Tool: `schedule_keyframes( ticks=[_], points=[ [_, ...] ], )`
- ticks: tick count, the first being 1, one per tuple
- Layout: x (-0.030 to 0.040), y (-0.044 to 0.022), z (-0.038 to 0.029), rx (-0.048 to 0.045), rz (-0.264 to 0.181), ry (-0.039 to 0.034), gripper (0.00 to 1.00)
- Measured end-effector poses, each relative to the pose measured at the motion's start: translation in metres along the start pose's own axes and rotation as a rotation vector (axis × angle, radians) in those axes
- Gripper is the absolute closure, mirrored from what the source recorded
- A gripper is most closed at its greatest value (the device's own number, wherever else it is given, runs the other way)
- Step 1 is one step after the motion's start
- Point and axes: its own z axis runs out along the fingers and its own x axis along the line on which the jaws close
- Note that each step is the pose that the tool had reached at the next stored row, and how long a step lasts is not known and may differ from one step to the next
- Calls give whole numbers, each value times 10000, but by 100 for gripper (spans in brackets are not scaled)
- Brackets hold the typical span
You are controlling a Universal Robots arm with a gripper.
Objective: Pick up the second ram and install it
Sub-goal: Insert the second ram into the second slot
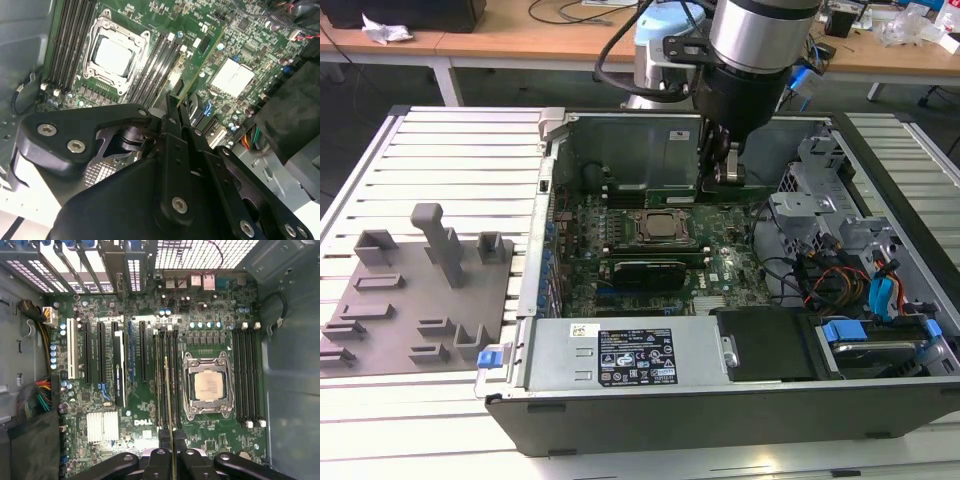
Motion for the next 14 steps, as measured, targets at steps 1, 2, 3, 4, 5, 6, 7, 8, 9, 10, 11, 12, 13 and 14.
schedule_keyframes(
  ticks=[1, 2, 3, 4, 5, 6, 7, 8, 9, 10, 11, 12, 13, 14],
  points=[
    [6, 11, 4, 0, 0, 0, 86],
    [29, 47, 19, 0, 0, 0, 86],
    [45, 77, 31, 0, 0, 0, 86],
    [52, 92, 38, 0, 0, 0, 86],
    [56, 104, 42, -1, 0, 2, 86],
    [61, 133, 53, -1, 0, 0, 86],
    [63, 150, 59, 0, 0, 1, 86],
    [65, 163, 63, 0, 0, 1, 86],
    [66, 183, 70, 0, 0, 1, 86],
    [68, 200, 77, -1, 0, 1, 86],
    [69, 210, 80, 0, 0, 0, 86],
    [69, 221, 85, 0, 0, 0, 86],
    [71, 237, 92, 0, 0, 0, 86],
    [73, 257, 103, 0, 0, 0, 86]
  ],
)
